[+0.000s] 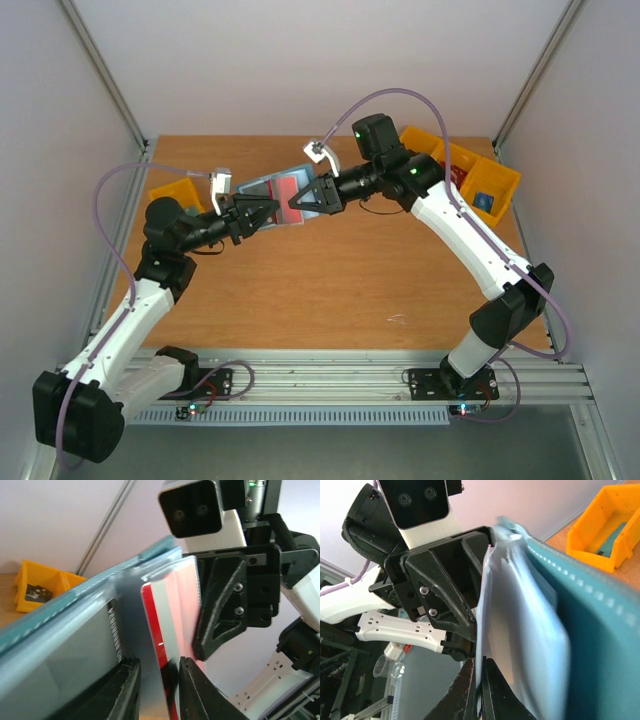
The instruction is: Take the credit cards out of the card holder
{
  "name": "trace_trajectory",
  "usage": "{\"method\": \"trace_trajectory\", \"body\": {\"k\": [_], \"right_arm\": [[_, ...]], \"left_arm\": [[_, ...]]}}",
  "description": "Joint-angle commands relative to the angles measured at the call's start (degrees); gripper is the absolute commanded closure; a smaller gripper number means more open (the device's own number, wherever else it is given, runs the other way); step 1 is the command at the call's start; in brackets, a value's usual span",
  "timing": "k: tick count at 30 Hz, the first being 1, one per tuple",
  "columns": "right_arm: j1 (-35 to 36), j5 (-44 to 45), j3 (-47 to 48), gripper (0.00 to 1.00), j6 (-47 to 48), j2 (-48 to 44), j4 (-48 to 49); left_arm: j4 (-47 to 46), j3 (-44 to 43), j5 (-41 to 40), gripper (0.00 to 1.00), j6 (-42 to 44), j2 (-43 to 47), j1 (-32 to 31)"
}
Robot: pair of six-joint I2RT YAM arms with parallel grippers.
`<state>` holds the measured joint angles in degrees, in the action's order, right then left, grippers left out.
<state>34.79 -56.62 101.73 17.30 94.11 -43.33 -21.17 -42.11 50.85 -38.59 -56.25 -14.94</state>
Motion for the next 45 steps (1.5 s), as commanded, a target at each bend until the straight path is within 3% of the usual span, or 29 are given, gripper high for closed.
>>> {"method": "trace_trajectory", "body": {"k": [1,4,6,9,12,15,20,22,26,29,40,45], "right_arm": [[0.9,-3.1,2.2,0.99,2.0,-0.8,1.5],[0.9,-2.4,2.0,0.99,2.4,-0.7,1.4],[0.8,-1.6,1.6,0.94,2.7,-1.2,1.5],[0.8,0.4,0.4,0.78,3.5,-2.4,1.6],[0.2,1.0,-0.6,0.74,3.9,-3.4,1.5],[0.0,0.4,-0.3,0.78,4.4,-3.3,0.4],[-0.1,-1.5,-0.1,0.99,4.6,-3.5,-0.3],[-0.1,-2.1,-0.2,0.99,4.5,-3.5,-0.3],[-0.2,-1.8,-0.4,0.99,5.4,-4.2,-0.7],[-0.4,-2.3,-0.2,0.99,5.2,-4.3,-0.8],[-0.4,-3.3,0.0,0.99,4.6,-3.9,-0.6],[-0.5,-2.3,-0.3,0.98,5.5,-4.2,-1.1]], "left_arm": [[-4.2,-0.6,3.0,0.82,3.7,0.5,-1.4],[-5.6,-0.7,4.4,0.99,4.0,0.7,-1.5],[-5.7,-0.5,4.4,1.00,4.6,1.4,-1.5],[-5.4,0.1,3.4,1.00,4.8,2.5,-1.4],[-4.9,0.3,2.3,1.00,4.9,3.0,-1.3],[-5.0,0.4,2.1,1.00,4.8,3.1,-1.1],[-4.8,0.5,2.2,1.00,4.8,3.2,-1.0],[-4.8,0.5,2.6,1.00,5.2,3.3,-0.9],[-4.2,0.8,3.0,0.86,6.0,3.8,-0.4],[-3.2,1.2,3.7,0.85,6.6,4.0,-0.2],[-2.2,1.7,3.7,0.99,6.8,3.8,-0.3],[-2.8,1.6,3.2,1.00,6.4,3.9,-0.3]]}}
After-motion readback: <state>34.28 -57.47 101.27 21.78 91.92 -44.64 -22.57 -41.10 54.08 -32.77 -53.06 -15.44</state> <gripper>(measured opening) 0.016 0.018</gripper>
